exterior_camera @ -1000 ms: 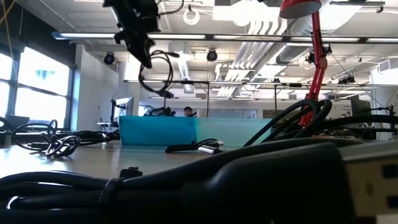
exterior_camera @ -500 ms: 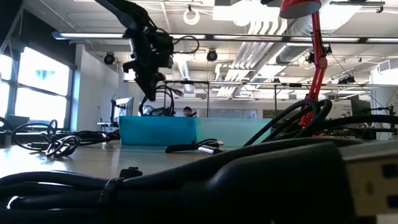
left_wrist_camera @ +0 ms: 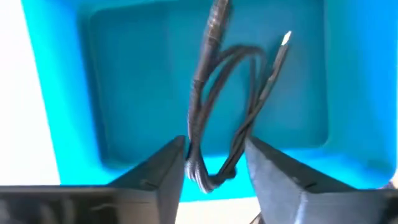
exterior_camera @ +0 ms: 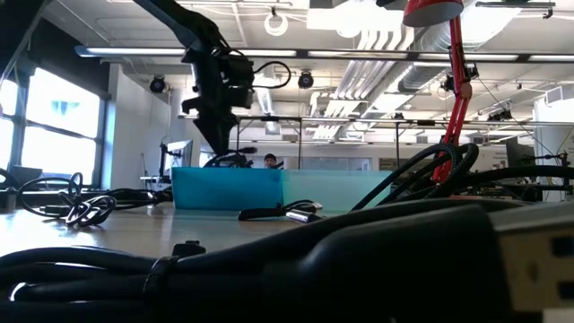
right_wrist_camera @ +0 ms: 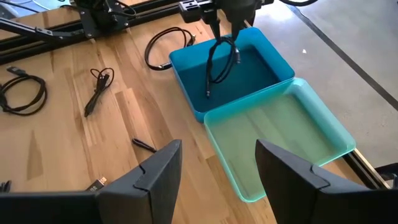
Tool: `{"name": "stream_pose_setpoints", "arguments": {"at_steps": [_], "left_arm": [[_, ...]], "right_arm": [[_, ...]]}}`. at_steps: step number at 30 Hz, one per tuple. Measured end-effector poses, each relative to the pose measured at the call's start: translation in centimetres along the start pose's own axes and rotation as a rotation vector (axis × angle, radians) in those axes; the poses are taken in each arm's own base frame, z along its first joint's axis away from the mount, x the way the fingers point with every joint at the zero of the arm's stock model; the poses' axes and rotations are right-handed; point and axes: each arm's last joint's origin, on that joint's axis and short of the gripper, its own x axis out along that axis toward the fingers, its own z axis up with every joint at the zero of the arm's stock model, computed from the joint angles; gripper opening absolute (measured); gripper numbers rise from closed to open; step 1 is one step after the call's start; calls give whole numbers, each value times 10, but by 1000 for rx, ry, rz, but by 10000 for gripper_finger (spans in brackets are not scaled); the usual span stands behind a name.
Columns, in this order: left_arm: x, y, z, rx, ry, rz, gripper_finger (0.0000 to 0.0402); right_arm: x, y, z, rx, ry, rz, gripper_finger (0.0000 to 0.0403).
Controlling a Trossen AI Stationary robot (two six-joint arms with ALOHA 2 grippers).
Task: Pick & Place USB Port
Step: Put the black charger cable into the dark blue bin, then put the black usb cable into the light blue bin
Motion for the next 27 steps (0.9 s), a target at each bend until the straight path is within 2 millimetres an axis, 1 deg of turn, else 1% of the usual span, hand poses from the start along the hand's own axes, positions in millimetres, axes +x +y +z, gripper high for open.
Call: {"name": "stream_pose_setpoints", "arguments": {"at_steps": [4, 8, 13, 17, 19, 21, 24, 27], "left_arm": [[0, 1, -1, -57, 47, 43, 211], [0, 1, -1, -104, 45, 40, 236], [-1, -1, -3, -127, 59, 20, 245], [-8, -5, -5, -134, 104, -33, 243], [-17, -8, -2, -130, 90, -76, 243], [-31, -14, 4, -115, 38, -110, 243], [-60, -27, 16, -75, -51, -145, 243], [-91, -51, 22, -26, -77, -184, 243]], "right_arm": [[0, 0, 0, 0, 0, 0, 197], [0, 0, 0, -5, 0, 0, 197], [0, 0, 0, -9, -1, -1, 197], [0, 0, 0, -17, -1, -1, 197], [0, 0, 0, -31, -1, -1, 197], [0, 0, 0, -34, -1, -1, 197], [0, 0, 0, -50, -4, -9, 197], [0, 0, 0, -60, -4, -9, 197]]}}
